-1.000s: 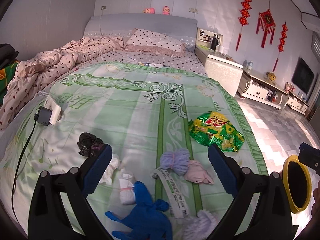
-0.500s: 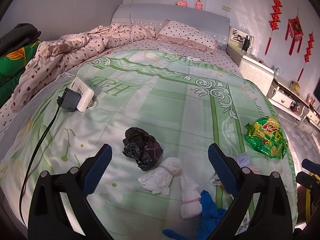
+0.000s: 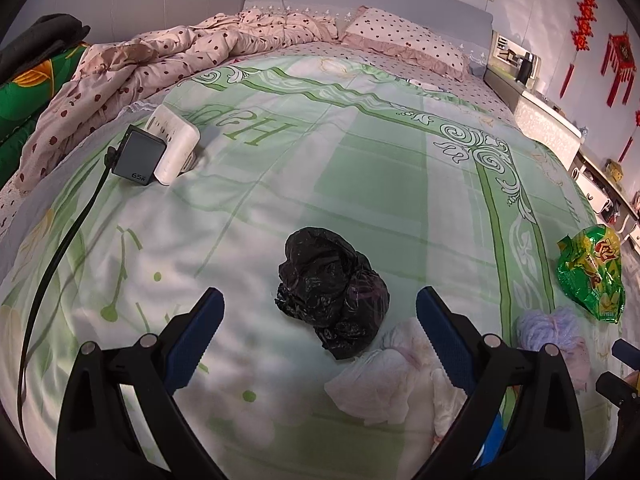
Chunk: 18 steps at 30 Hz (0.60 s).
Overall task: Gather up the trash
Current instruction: 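Grasp the black plastic bag with the left tool while the right tool grasps the pink cloth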
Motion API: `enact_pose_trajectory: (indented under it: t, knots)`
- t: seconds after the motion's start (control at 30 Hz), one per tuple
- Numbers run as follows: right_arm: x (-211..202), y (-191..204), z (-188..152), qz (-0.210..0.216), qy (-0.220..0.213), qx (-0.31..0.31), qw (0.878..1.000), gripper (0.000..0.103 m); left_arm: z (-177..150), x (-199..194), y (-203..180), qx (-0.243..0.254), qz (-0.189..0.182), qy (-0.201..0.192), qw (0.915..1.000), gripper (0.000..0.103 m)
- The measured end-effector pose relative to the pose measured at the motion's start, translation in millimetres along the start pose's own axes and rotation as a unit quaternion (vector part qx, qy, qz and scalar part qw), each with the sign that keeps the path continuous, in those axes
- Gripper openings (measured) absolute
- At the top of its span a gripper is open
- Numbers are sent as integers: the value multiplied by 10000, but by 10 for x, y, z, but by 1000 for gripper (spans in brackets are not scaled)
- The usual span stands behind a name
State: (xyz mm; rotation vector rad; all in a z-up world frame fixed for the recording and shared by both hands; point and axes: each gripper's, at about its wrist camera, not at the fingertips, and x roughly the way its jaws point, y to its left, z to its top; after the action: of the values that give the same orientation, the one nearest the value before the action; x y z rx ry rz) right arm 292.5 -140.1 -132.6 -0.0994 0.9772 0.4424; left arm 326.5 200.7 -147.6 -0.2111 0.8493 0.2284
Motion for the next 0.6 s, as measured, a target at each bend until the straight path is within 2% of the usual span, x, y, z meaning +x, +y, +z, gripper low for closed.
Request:
enact_pose_trajectory:
  t: [0.2, 0.3, 0.33, 0.4, 0.53, 0.6]
  knots:
    - [173, -37, -11, 36, 146, -8, 9999, 65, 14, 216, -75, 35, -76, 143, 9999, 92]
    - [248, -54, -31, 51, 218, -19, 9997, 57, 9, 290, -128, 85, -115, 183, 9997, 90]
    - [272, -58, -38, 48, 243, -35, 9997, 55, 7, 312, -145, 100, -133, 200, 9997, 88]
    - [313, -67, -56, 57, 289, -50, 9996, 52, -5, 355, -162, 133, -212, 274, 9993, 73]
    - [372, -78, -78, 144, 338, -45, 9993, 47, -27, 404, -203, 211, -222, 282, 9991, 61]
    - [387, -59, -76, 140, 324, -68, 9994, 42, -29, 427, -218, 238, -240, 309, 9990, 51]
